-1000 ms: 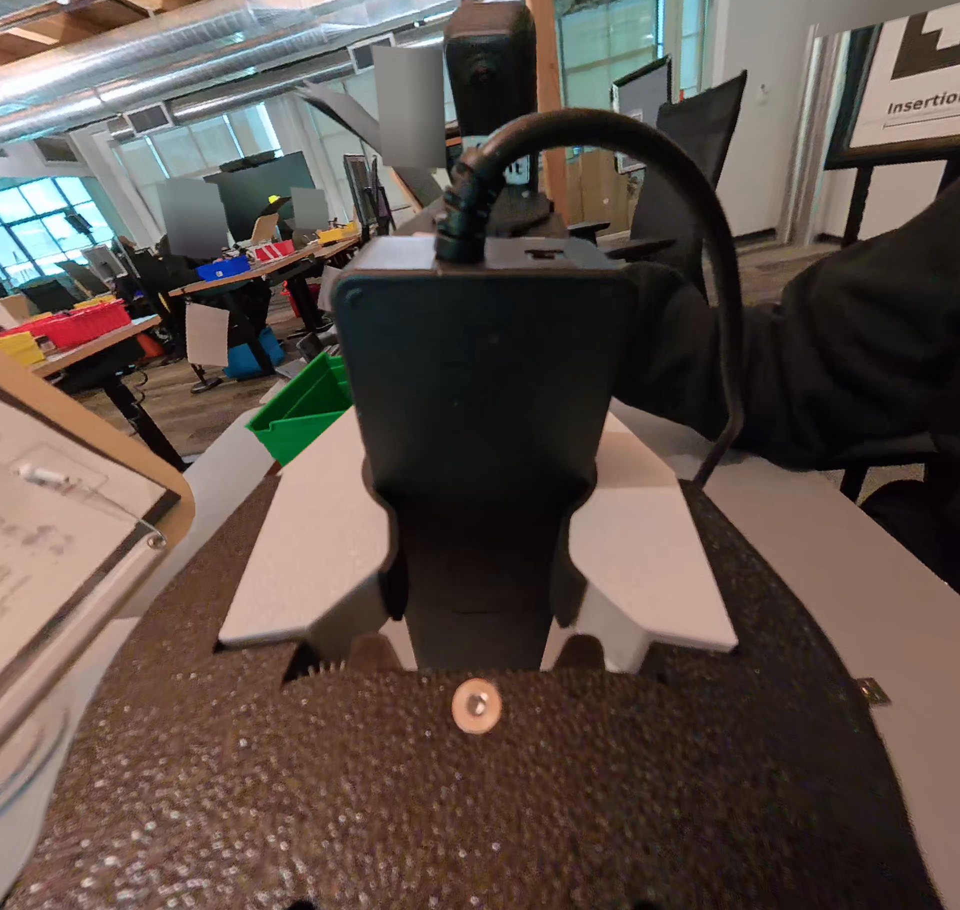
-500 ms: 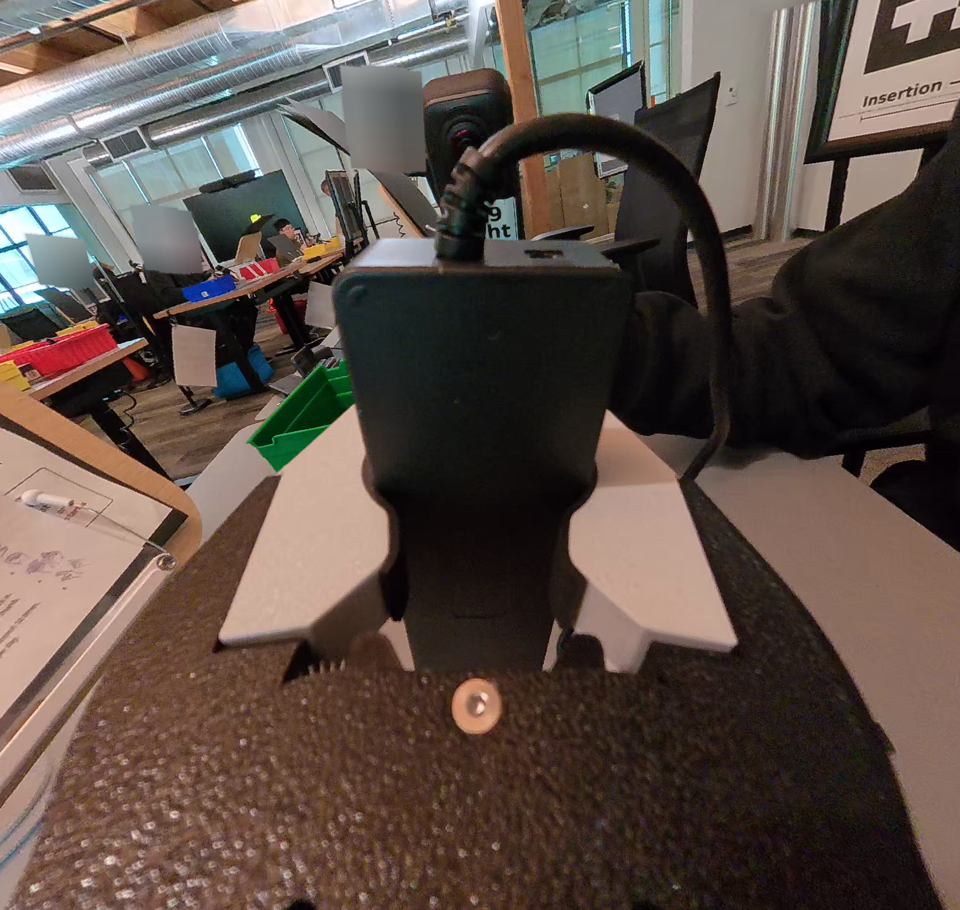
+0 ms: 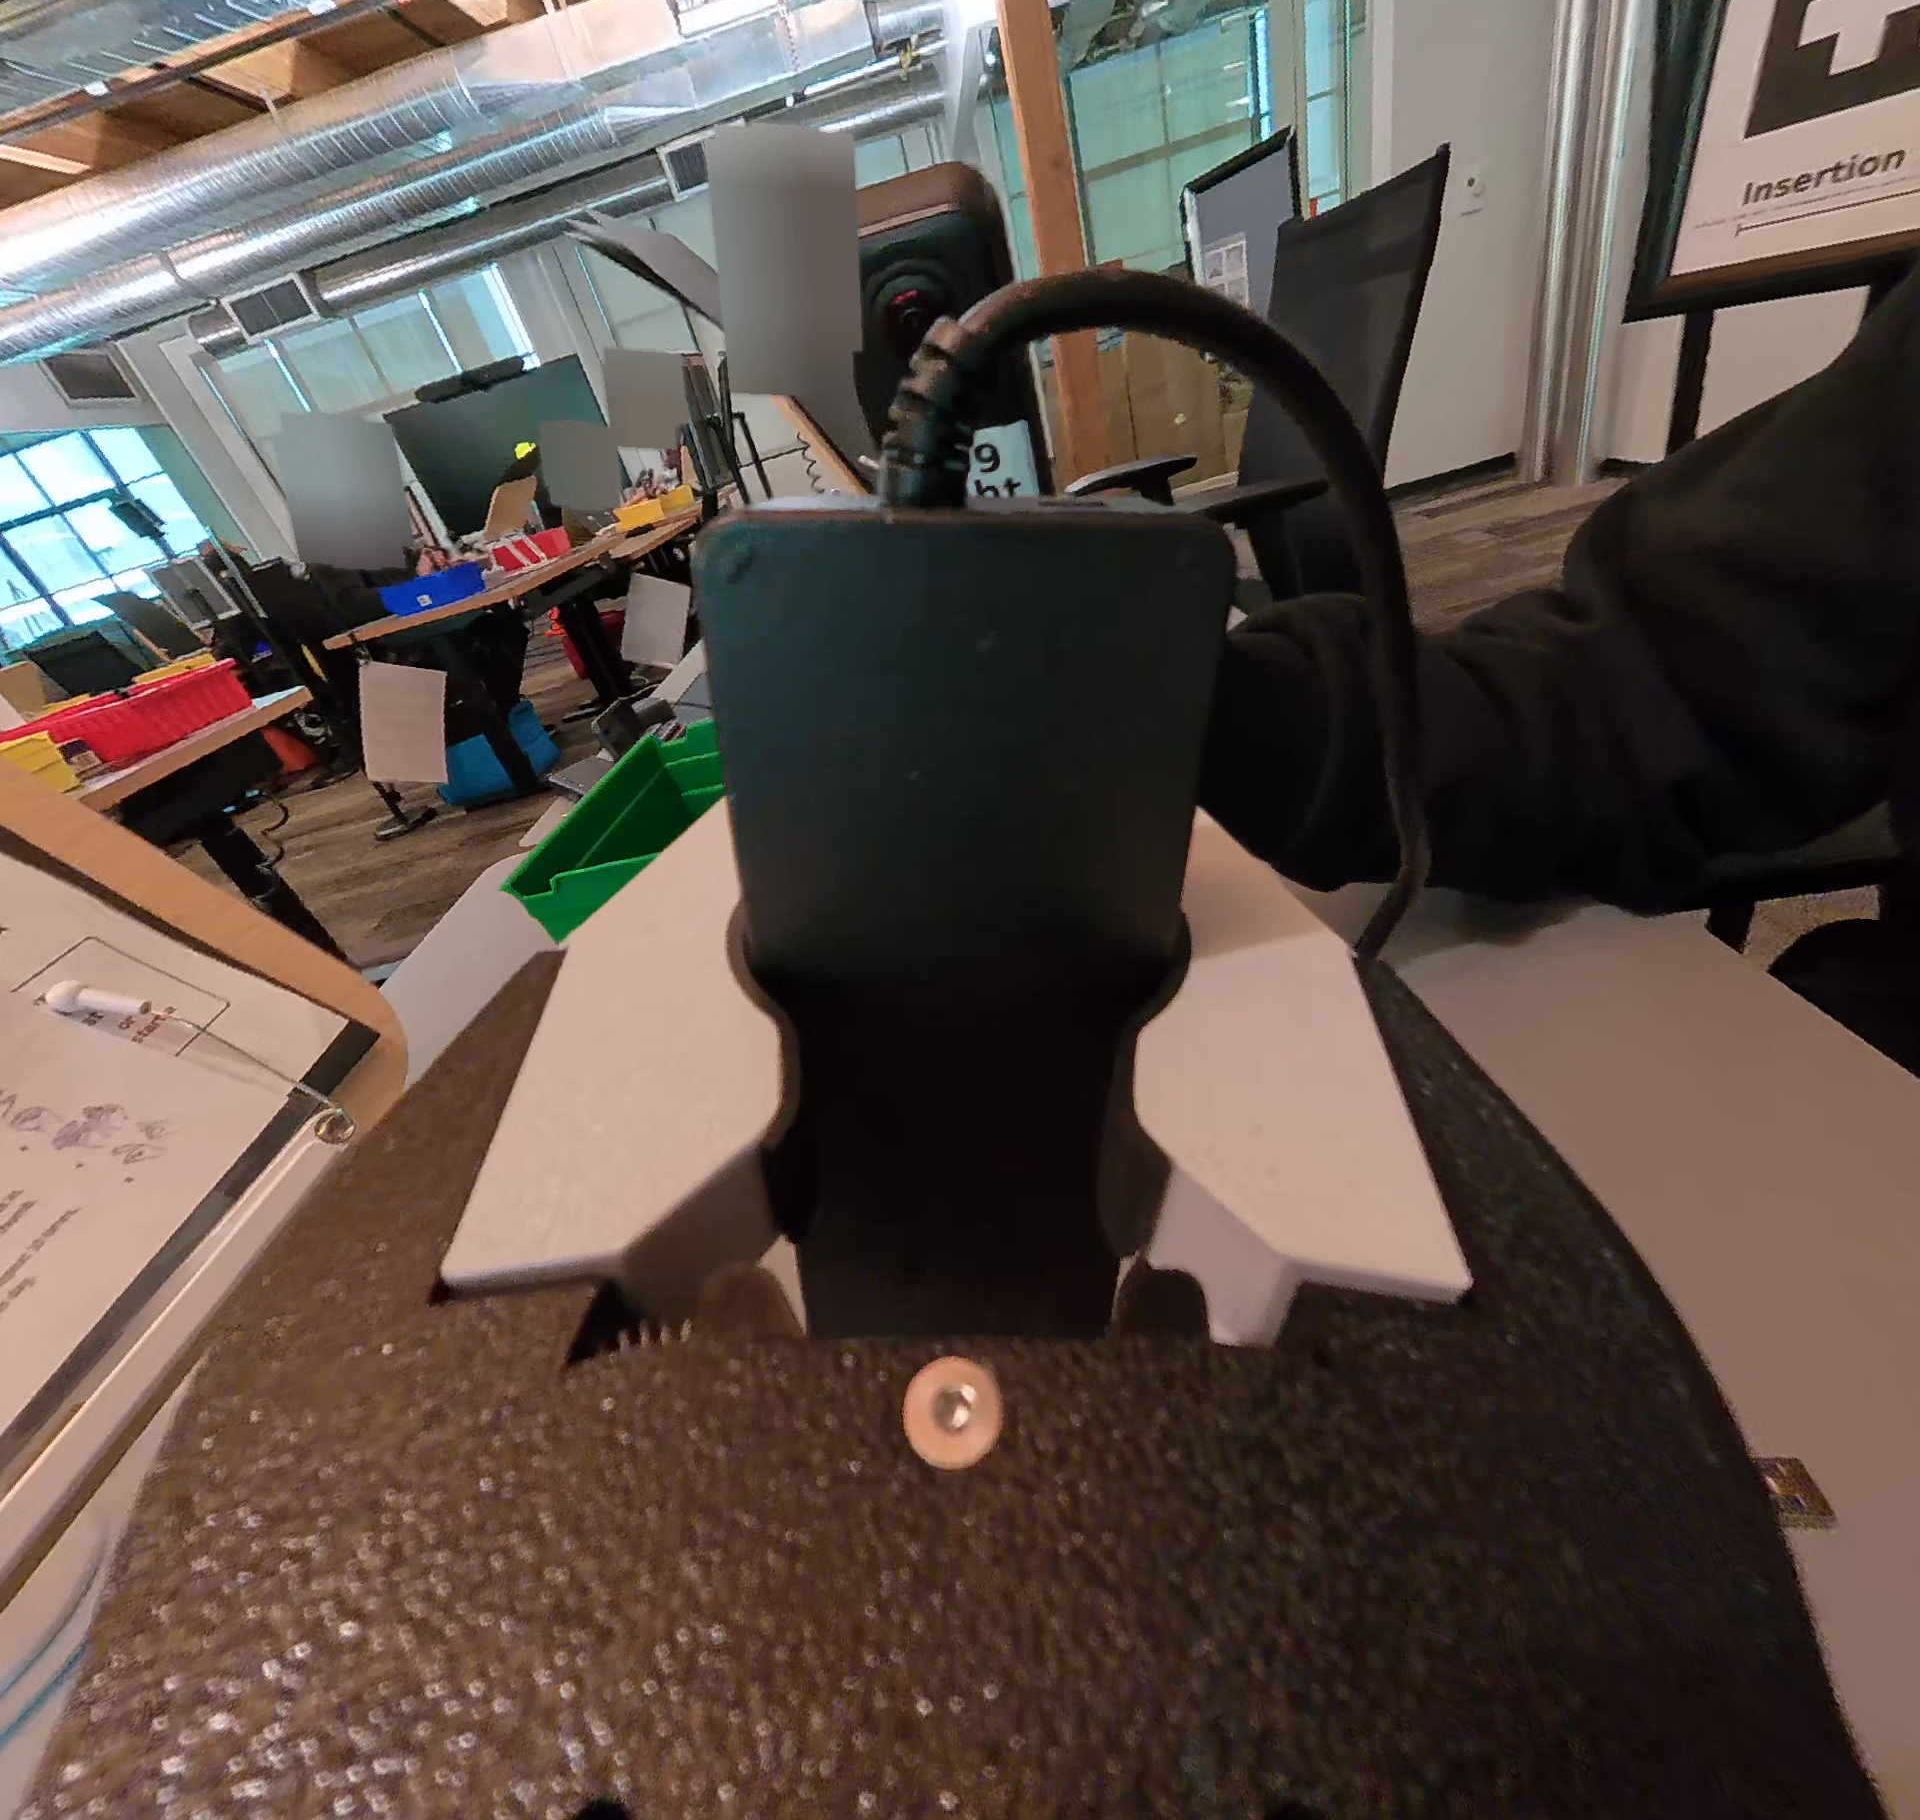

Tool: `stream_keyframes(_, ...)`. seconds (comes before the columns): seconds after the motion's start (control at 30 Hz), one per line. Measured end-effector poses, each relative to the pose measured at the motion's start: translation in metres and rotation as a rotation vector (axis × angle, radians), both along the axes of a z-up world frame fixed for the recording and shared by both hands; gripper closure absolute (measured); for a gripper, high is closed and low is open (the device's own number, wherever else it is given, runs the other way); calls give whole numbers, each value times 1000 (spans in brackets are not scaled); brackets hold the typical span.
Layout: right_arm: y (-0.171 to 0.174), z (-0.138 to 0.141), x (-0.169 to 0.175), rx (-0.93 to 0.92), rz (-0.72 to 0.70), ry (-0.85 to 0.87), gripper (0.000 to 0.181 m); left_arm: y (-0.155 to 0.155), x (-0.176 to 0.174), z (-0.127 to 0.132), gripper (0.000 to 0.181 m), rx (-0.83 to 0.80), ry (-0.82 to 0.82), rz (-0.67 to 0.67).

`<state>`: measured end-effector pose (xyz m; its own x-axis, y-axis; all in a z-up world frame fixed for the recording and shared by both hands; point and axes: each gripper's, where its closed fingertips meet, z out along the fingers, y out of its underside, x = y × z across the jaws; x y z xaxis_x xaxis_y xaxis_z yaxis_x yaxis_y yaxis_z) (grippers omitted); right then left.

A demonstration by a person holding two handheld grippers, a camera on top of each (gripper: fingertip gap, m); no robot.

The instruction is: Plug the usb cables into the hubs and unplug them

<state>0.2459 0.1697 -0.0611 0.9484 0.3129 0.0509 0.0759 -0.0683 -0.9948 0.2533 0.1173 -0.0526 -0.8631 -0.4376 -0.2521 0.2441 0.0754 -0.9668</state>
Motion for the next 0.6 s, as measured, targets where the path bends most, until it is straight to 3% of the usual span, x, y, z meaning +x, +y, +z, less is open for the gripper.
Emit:
stream_keyframes(0.33,4,-7,4,-73,-38,-37,167,5,6,-9,120,32,42,37)
stream_keyframes(0.6,-4,-11,9,-139,-77,-164,167,7,11,-21,120,118,34,79)
